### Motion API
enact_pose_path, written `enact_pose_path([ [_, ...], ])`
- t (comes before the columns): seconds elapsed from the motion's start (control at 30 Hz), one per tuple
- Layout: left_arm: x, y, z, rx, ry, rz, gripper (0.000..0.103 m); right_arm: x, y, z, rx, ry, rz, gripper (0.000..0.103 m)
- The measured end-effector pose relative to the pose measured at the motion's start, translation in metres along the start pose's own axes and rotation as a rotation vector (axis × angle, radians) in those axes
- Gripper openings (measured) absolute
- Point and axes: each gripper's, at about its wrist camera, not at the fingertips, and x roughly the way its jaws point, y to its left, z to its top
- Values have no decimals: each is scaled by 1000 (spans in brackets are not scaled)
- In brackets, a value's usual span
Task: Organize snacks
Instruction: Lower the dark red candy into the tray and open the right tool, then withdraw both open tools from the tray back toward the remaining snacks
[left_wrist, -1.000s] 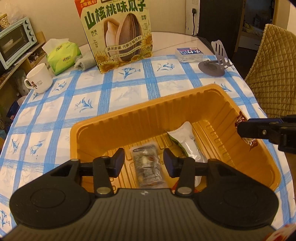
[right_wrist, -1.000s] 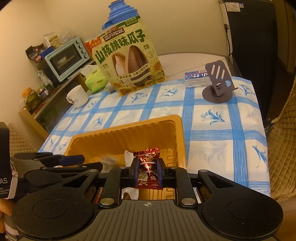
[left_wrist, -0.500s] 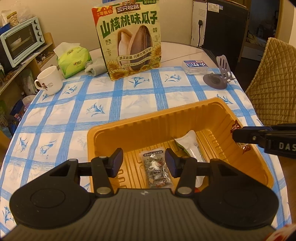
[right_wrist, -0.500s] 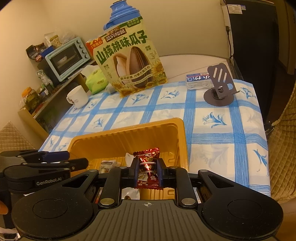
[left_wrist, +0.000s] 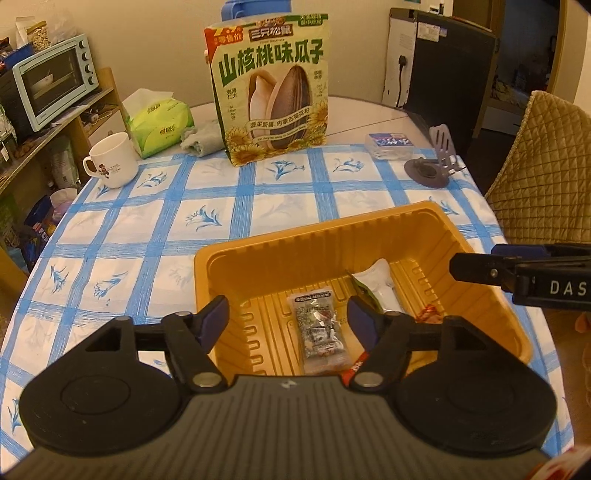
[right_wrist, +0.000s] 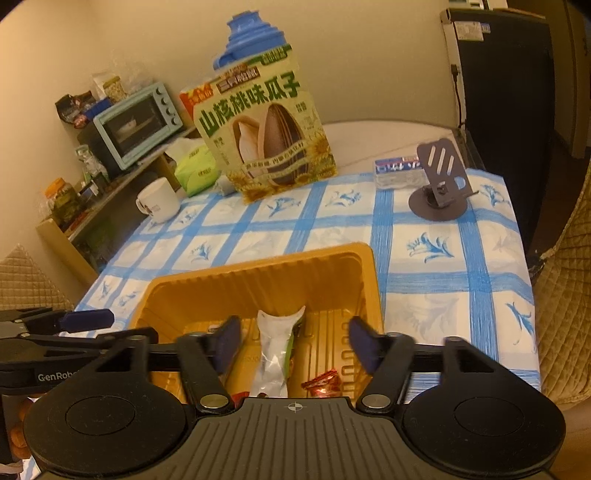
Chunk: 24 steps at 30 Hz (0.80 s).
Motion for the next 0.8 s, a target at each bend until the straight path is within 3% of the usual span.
enact_pose_path([
  [0.13,-16,1,-2,-7,-22,-28,76,-13,8,-1,-31,0,-4,85],
  [0.3,-43,3,-7,5,-58,-59,79,-40,21,-5,-66,-41,-6,92],
  [0.8,-152,22,-62,48,-143,-133,88,-140,63,-51,-39,-124,-17,93],
])
